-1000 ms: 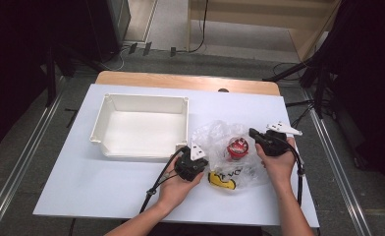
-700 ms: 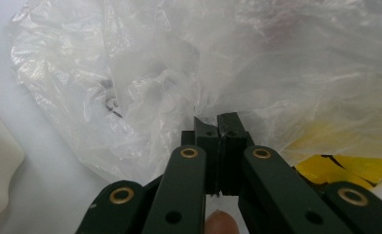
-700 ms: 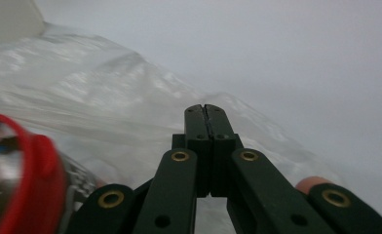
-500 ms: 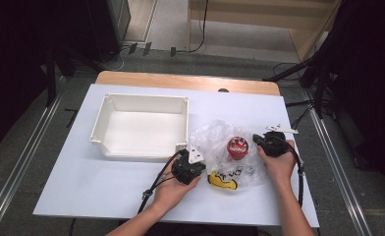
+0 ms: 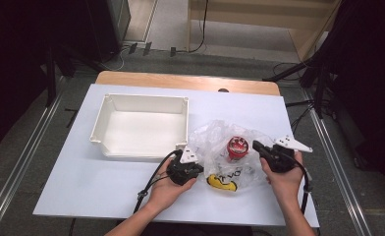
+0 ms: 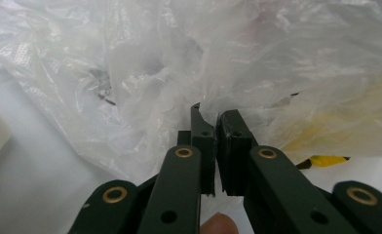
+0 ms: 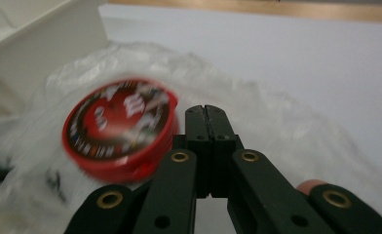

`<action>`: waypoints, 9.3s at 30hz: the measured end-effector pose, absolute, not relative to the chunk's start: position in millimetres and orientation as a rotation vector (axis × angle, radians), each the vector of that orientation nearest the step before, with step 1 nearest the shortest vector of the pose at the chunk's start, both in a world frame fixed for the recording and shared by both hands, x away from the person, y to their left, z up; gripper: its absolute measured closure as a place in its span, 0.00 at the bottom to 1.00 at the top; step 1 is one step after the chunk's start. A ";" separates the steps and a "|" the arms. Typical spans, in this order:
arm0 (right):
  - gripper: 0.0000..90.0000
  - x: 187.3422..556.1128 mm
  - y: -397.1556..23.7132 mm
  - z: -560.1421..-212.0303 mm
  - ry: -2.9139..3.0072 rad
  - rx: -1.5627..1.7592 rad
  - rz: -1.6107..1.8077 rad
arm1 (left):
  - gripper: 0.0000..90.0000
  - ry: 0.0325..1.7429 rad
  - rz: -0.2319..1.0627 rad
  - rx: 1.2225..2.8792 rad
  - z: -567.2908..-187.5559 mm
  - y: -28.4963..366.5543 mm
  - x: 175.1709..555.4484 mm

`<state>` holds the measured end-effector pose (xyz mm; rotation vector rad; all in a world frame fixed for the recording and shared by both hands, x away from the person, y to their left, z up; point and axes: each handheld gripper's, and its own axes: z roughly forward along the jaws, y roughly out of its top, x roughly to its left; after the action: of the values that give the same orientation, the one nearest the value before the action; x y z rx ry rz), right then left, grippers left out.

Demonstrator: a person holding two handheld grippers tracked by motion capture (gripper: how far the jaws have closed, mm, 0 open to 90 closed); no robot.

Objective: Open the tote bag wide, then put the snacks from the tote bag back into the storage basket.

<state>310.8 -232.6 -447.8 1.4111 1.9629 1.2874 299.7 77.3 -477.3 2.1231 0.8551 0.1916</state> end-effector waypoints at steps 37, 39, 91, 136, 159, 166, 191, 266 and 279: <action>1.00 367.2 -229.4 -481.0 2.053 1.544 1.095 | 1.00 0.826 0.298 2.173 -477.6 70.3 293.3; 0.94 359.9 -234.1 -470.6 2.026 1.509 1.170 | 1.00 0.831 0.291 2.169 -477.6 70.6 293.8; 0.18 331.5 -189.8 -433.5 2.273 1.233 1.226 | 0.98 0.834 0.287 2.132 -477.0 73.7 293.3; 0.26 357.4 -166.6 -435.2 2.423 1.428 0.860 | 0.97 0.829 0.298 2.136 -476.4 74.2 292.2; 0.30 351.2 -172.0 -419.3 2.402 1.364 0.922 | 0.95 0.827 0.291 2.133 -476.5 74.3 293.1; 0.30 344.2 -174.0 -403.7 2.400 1.318 0.968 | 0.75 0.813 0.250 2.020 -471.8 85.6 291.1; 0.30 338.2 -179.2 -379.8 2.399 1.264 1.028 | 0.09 0.819 0.277 1.893 -449.1 135.2 270.8; 0.30 372.5 -113.1 -346.9 2.480 1.088 1.044 | 0.08 1.130 0.543 1.691 -440.8 294.4 256.4; 0.30 379.1 -97.3 -344.8 2.496 1.061 1.042 | 0.08 1.130 0.537 1.693 -442.0 293.2 256.9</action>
<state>379.1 -97.3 -344.8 1.0608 2.4957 1.0423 256.9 293.2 -442.0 1.6934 1.1305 0.5371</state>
